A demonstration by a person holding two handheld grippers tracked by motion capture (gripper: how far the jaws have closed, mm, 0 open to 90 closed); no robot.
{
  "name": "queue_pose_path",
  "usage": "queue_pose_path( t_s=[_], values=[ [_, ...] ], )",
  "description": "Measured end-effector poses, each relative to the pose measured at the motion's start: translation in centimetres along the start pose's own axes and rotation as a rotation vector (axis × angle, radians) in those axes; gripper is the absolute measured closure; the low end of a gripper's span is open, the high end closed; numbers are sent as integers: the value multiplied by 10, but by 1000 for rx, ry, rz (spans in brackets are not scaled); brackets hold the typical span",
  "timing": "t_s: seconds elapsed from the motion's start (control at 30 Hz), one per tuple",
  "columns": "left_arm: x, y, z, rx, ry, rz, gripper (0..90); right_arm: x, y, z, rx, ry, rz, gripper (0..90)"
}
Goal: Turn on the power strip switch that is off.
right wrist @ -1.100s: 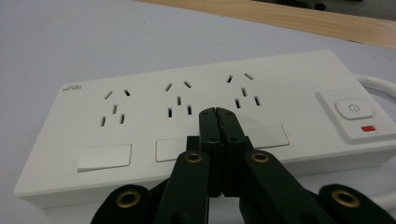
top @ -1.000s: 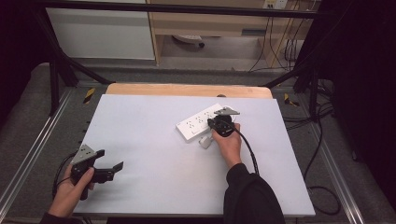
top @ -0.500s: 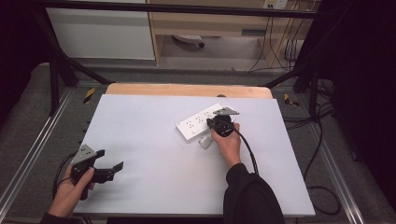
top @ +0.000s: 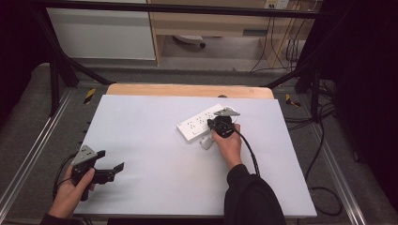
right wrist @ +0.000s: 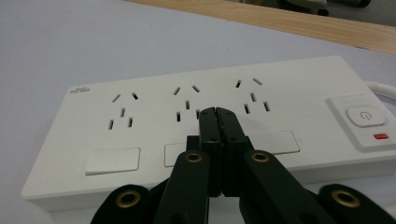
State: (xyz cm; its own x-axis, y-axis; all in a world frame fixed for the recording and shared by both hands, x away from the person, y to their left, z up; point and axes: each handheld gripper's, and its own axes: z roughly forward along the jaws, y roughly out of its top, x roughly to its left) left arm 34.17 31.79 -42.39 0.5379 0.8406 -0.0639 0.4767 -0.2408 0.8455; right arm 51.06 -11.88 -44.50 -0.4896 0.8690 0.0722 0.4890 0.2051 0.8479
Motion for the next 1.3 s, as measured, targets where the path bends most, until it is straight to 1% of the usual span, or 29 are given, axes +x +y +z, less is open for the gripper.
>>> queue_pose_path(
  t_s=[0.2,0.37,0.57,0.87,1.17,1.3],
  values=[
    [0,0,0,4,4,6,75,0,-1,0,-4,3,8,900],
    [0,0,0,4,4,6,75,-1,-1,0,-9,6,14,900],
    [0,0,0,5,4,7,75,-2,-2,0,-16,9,11,900],
    [0,0,0,4,4,7,75,-2,-3,1,-21,14,23,900],
    [-1,0,0,5,6,10,75,-2,-3,1,-24,15,17,900],
    [-1,0,0,5,0,9,75,-2,-3,1,-24,15,17,900]
  ],
)
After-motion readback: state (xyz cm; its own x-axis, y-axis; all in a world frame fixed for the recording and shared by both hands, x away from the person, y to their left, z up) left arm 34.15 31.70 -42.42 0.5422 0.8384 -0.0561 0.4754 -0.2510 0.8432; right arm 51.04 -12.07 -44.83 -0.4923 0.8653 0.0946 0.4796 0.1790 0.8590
